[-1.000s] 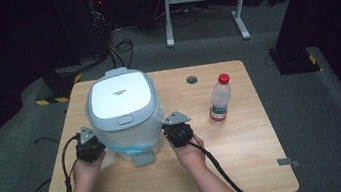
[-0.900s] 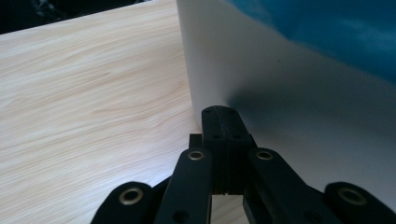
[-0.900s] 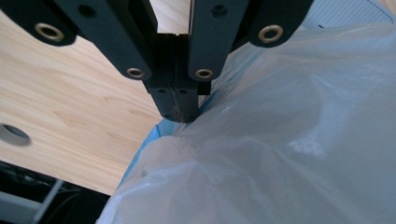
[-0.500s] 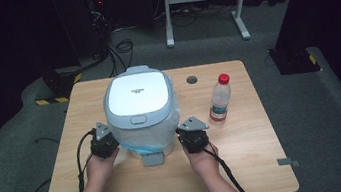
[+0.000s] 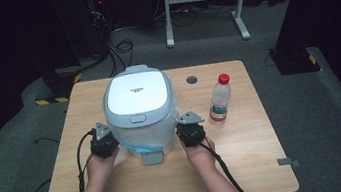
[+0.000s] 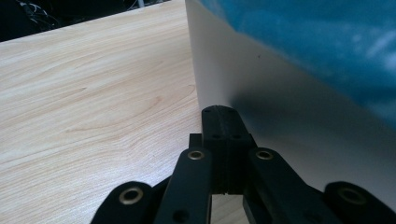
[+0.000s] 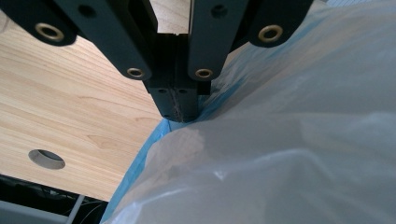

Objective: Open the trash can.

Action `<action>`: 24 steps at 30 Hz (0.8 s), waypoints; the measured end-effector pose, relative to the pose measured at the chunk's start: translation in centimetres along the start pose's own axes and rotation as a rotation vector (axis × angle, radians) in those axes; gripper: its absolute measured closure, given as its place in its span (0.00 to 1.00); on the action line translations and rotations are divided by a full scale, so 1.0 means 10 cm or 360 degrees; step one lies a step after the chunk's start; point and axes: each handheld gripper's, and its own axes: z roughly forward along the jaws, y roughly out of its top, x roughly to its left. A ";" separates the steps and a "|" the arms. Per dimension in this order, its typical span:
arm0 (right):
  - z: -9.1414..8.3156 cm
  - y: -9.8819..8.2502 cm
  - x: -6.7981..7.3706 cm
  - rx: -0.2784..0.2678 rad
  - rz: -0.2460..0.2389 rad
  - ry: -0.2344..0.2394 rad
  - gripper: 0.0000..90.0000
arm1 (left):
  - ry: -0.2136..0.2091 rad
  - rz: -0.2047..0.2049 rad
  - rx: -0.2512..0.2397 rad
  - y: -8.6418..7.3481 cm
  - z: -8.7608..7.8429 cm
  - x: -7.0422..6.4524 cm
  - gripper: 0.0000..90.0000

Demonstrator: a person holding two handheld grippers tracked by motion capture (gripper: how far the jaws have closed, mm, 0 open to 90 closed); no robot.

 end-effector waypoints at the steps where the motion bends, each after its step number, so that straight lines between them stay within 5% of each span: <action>1: 0.01 0.01 0.00 0.0001 -0.0009 -0.0001 1.00 | -0.0013 0.0006 0.0004 -0.01 -0.01 0.01 1.00; 12: -0.23 -0.19 -0.10 -0.0006 -0.0005 -0.0001 0.82 | -0.0056 0.0034 -0.0041 -0.31 -0.30 -0.02 0.83; 15: -0.32 -0.33 -0.12 0.0012 -0.0001 0.0005 0.79 | -0.0082 0.0020 -0.0051 -0.39 -0.36 -0.03 0.79; 16: -0.35 -0.37 -0.13 0.0017 -0.0002 0.0007 0.78 | -0.0092 -0.0051 -0.0096 -0.41 -0.37 -0.05 0.77; 19: -0.42 -0.48 -0.15 0.0037 0.0003 0.0008 0.75 | -0.0119 -0.0017 -0.0058 -0.47 -0.43 -0.04 0.72; 20: -0.44 -0.52 -0.15 0.0045 0.0007 0.0000 0.75 | -0.0128 -0.0059 -0.0088 -0.49 -0.43 -0.07 0.71; 24: -0.52 -0.66 -0.18 0.0079 0.0037 -0.0021 0.73 | -0.0172 -0.0002 -0.0055 -0.51 -0.55 -0.12 0.64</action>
